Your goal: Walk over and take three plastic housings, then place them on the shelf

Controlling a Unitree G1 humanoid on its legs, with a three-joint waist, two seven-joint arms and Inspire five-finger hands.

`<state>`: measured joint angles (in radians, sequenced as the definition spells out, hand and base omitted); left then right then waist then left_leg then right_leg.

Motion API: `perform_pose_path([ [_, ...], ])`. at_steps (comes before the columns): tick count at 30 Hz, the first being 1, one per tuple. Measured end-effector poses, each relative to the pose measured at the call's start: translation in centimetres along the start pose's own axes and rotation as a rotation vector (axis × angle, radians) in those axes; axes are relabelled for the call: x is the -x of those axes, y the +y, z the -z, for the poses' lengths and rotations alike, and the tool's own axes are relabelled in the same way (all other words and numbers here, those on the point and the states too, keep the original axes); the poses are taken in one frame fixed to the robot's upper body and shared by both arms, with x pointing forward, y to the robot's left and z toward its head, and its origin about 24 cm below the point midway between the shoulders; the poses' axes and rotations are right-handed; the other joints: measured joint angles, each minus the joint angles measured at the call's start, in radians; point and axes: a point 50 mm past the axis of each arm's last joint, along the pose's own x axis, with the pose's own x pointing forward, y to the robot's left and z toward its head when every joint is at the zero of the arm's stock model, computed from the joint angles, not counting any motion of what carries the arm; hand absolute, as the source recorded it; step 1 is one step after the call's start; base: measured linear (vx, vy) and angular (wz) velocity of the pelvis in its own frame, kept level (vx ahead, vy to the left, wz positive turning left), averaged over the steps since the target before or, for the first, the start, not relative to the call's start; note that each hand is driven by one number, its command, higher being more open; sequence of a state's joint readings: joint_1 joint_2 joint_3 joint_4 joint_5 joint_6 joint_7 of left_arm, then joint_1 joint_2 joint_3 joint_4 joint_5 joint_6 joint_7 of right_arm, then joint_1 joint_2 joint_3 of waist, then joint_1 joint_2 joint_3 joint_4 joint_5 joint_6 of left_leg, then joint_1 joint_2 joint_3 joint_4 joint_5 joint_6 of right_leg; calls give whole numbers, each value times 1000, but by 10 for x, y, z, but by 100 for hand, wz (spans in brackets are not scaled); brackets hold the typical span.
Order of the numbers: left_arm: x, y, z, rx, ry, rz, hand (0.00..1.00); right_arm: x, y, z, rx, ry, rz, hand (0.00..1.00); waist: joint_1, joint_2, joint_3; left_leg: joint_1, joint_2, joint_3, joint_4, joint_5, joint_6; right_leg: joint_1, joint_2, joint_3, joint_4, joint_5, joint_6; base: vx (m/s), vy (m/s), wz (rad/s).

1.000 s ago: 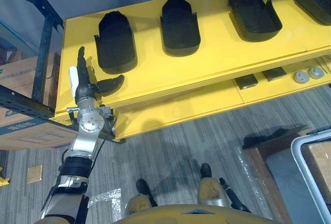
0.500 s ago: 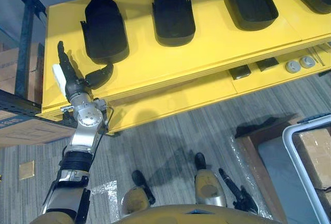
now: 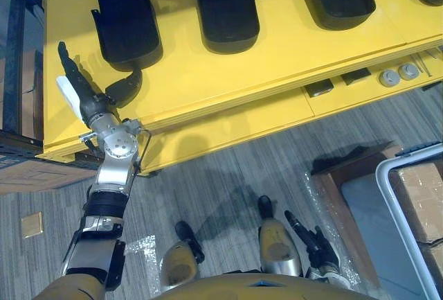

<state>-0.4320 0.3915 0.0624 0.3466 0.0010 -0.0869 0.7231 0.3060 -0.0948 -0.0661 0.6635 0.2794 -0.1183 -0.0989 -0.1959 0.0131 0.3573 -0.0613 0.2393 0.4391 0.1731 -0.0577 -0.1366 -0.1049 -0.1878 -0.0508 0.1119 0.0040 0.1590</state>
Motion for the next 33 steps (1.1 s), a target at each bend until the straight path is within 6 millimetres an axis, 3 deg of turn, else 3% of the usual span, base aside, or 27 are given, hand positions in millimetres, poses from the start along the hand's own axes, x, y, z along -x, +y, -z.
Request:
perform_pose_path([
  [5,9,5,1,20,-8,18,100,3,-1,-10,-45,-94,75,100,-3,-1,1,2,3,-4,20,-11,3,12,0,0,1,0,0,0,0,0],
  [7,35,14,-7,89,-45,59,100,12,-7,-33,-143,-241,130,100,-3,0,1,8,4,-6,22,-16,3,25,0,-4,-4,-1,0,15,2,3],
  [8,48,19,-10,120,-62,75,100,19,-11,-47,-179,-329,153,100,0,0,1,16,3,-7,14,-17,2,33,0,-9,-8,-1,0,30,-2,10],
  [10,81,34,-10,174,-54,95,100,46,-26,-98,-227,-641,210,100,4,6,-3,38,1,-14,-3,-16,2,57,0,-24,-12,-1,0,36,-5,12],
  [11,88,37,-8,175,-46,95,100,55,-30,-112,-217,-730,223,100,7,9,-7,43,0,-16,-9,-15,1,61,0,-27,-12,-2,-1,27,-6,9],
  [14,112,47,-5,142,-44,122,100,107,-41,-177,-127,-1177,253,100,45,21,-16,69,-2,-29,-29,-6,-3,98,0,-49,-29,-2,-1,8,-13,12],
  [15,120,48,-6,151,-35,148,100,128,-41,-199,-76,-1328,234,100,60,22,-26,82,-3,-36,-42,1,-5,113,2,-59,-30,-2,-1,-2,-20,19],
  [17,129,48,-6,163,-28,190,100,150,-33,-229,-12,-1520,157,100,84,20,-59,91,-3,-49,-54,9,-7,129,4,-75,-35,-2,-1,-5,-19,22],
  [20,138,43,-8,180,-23,298,100,167,-6,-270,14,-1704,-90,100,113,7,-102,114,-4,-85,-58,15,-8,186,5,-114,-54,-2,-1,-26,-16,29],
  [23,144,41,-8,193,-27,357,100,164,21,-285,-71,-1671,-366,100,141,3,-137,114,-16,-122,-82,33,-4,212,1,-157,-66,-2,-1,-50,-10,37],
  [26,147,37,-11,219,-41,396,100,144,52,-294,-124,-1515,-575,100,169,-1,-155,109,-28,-163,-116,63,0,231,-3,-207,-84,-2,-1,-78,-13,41],
  [31,152,31,-17,288,-62,483,100,108,91,-287,-103,-1267,-659,100,221,7,-165,105,-45,-228,-182,120,3,250,-3,-278,-97,-1,-1,-53,-14,38],
  [33,155,30,-17,295,-59,501,100,102,99,-285,-112,-1238,-627,100,233,7,-165,103,-49,-241,-197,133,4,252,-3,-295,-97,-1,-1,-11,-9,27],
])
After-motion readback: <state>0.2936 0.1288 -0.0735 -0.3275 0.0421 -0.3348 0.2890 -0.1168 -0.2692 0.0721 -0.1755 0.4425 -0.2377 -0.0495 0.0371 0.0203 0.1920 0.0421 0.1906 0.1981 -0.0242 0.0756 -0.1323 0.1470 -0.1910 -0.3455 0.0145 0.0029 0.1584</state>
